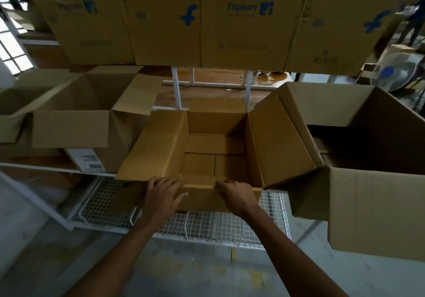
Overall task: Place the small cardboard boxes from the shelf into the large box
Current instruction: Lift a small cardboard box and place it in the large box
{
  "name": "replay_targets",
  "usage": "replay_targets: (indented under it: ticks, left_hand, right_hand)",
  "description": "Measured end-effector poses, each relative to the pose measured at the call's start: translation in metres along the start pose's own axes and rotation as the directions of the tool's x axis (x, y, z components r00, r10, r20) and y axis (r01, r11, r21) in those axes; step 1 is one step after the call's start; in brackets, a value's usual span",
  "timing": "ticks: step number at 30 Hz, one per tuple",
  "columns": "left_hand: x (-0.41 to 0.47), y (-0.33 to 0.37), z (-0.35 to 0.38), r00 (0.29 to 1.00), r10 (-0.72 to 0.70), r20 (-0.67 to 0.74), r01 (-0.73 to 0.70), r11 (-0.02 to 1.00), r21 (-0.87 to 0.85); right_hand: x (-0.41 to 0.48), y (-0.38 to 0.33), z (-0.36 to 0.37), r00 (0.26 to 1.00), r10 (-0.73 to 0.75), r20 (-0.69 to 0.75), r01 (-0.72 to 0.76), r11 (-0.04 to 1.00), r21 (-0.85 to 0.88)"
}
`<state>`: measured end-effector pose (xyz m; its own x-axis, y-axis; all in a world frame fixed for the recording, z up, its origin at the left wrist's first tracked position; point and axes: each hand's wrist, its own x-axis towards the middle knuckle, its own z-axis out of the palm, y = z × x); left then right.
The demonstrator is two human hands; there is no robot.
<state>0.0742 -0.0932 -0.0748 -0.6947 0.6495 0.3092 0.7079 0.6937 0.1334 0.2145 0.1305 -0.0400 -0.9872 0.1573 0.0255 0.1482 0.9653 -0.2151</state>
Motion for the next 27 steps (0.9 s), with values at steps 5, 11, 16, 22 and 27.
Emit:
replay_targets:
  ticks: [5, 11, 16, 22, 27]
  left_hand:
    - [-0.025, 0.019, -0.015, 0.986, -0.018, -0.169, 0.003, 0.996, -0.089]
    - [-0.056, 0.033, -0.043, 0.954, -0.035, -0.296, -0.009, 0.989, -0.147]
    - [-0.070, 0.048, -0.078, 0.914, -0.053, -0.402, -0.030, 0.980, -0.198]
    - [-0.078, 0.092, -0.123, 0.820, -0.077, -0.567, -0.133, 0.938, -0.321]
    - [-0.074, 0.139, -0.150, 0.796, -0.042, -0.604, -0.229, 0.903, -0.364]
  right_hand:
    - [-0.026, -0.002, -0.024, 0.996, -0.062, -0.069, 0.062, 0.998, -0.008]
    - [-0.059, -0.020, -0.059, 0.973, -0.127, -0.191, 0.119, 0.991, -0.053]
    - [-0.089, -0.042, -0.101, 0.949, -0.153, -0.275, 0.119, 0.983, -0.137]
    - [-0.142, -0.063, -0.168, 0.927, -0.165, -0.337, 0.074, 0.961, -0.268]
    - [-0.191, -0.058, -0.211, 0.905, -0.120, -0.408, -0.048, 0.925, -0.378]
